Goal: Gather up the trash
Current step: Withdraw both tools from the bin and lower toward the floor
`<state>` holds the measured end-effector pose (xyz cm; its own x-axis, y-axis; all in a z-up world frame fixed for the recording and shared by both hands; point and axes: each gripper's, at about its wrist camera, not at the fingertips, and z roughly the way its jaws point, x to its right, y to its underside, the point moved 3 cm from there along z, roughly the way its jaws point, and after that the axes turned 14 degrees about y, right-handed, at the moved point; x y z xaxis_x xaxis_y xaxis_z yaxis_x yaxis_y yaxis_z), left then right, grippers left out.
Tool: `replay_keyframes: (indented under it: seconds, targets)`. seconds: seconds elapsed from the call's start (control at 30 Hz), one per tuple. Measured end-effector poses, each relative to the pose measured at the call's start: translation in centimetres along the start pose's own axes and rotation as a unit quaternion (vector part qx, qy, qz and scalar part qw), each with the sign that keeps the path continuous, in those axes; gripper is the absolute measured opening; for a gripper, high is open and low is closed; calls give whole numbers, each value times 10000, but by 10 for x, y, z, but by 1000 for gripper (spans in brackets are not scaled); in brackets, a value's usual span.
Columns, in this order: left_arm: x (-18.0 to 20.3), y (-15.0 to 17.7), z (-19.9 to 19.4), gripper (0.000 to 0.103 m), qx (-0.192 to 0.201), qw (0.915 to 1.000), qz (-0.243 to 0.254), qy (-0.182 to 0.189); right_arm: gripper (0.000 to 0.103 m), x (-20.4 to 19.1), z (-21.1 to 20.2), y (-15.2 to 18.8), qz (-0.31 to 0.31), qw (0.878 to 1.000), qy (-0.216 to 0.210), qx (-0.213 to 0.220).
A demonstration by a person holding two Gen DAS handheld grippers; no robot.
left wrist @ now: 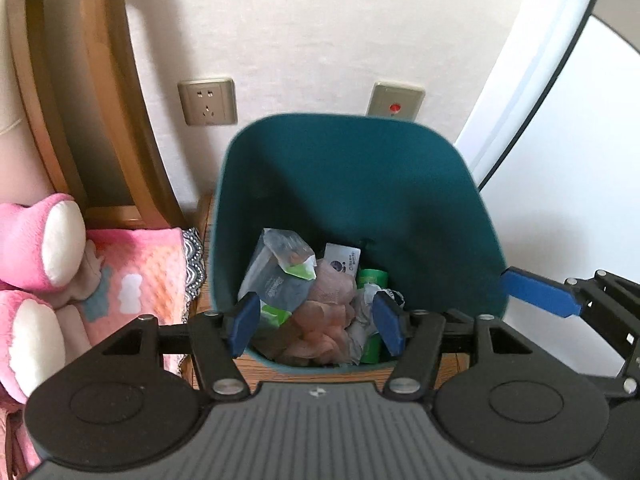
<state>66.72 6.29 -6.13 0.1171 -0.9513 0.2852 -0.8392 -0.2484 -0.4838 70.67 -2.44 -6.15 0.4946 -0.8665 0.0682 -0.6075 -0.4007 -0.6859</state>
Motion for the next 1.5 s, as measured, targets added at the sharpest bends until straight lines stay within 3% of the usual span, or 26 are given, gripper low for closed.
replay_keyframes:
  seconds: [0.5, 0.63, 0.93, 1.27, 1.5]
  targets:
    - [6, 52, -110, 61, 607, 9967, 449, 311, 64, -6, -88, 15, 537, 9979, -62, 348]
    - [3, 74, -140, 75, 723, 9953, 542, 352, 73, -16, -118, 30, 580, 9972, -115, 460]
    - [-7, 133, -194, 79, 912, 9907, 921, 420, 90, -36, -178, 71, 865, 9945, -144, 582]
    - [-11, 189, -211, 80, 836, 9886, 1137, 525, 101, -46, -206, 121, 1171, 9918, -71, 510]
    - [-15, 238, -178, 80, 621, 9915, 1081, 377, 102, -49, -182, 180, 810, 9966, 81, 99]
